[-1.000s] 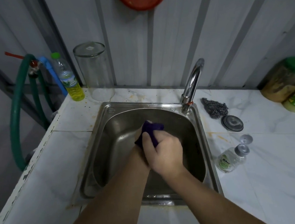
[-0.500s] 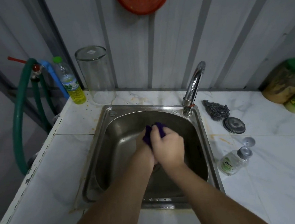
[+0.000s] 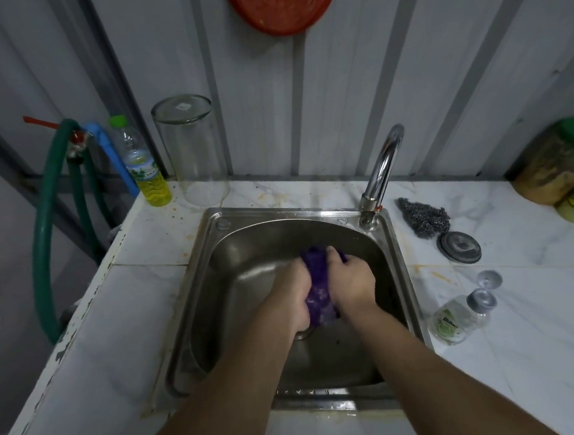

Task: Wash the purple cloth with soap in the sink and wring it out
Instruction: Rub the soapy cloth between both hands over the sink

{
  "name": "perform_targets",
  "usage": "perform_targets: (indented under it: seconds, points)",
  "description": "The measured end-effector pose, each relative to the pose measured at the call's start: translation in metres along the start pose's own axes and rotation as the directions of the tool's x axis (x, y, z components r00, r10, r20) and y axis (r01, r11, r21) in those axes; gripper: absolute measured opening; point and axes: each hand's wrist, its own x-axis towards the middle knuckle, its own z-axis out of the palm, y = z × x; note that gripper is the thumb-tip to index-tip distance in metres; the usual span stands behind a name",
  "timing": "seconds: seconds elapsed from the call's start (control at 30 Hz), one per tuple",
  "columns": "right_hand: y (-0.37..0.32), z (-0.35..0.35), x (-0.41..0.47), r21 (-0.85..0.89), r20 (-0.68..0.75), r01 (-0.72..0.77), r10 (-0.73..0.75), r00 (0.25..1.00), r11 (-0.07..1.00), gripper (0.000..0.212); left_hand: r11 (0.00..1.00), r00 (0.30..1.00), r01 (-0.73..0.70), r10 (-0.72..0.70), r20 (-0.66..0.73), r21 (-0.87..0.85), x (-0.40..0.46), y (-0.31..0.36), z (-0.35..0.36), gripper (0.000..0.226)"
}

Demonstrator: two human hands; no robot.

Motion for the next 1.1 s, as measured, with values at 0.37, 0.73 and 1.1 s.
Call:
perform_targets:
  seconds: [0.37,0.73,1.1]
  points:
    - [0.002,-0.027,-0.015,0.146,0.047,0.635,-0.647,0.761,0.759,0.061,0.952,0.985,-0.17,0.172,0.013,0.256,-0.011,0.04,-0.012,0.047]
    - [-0.006,-0.027,0.002,0.524,0.036,0.172,-0.223,0.974,0.834,0.026,0.905,0.919,-0.393,0.39,0.052,0.163,-0.004,0.023,-0.034,0.047]
    - [0.001,-0.001,-0.059,0.302,0.044,0.527,-0.564,0.825,0.795,0.03,0.954,0.949,-0.287,0.27,-0.162,-0.092,-0.004,0.022,-0.009,0.041]
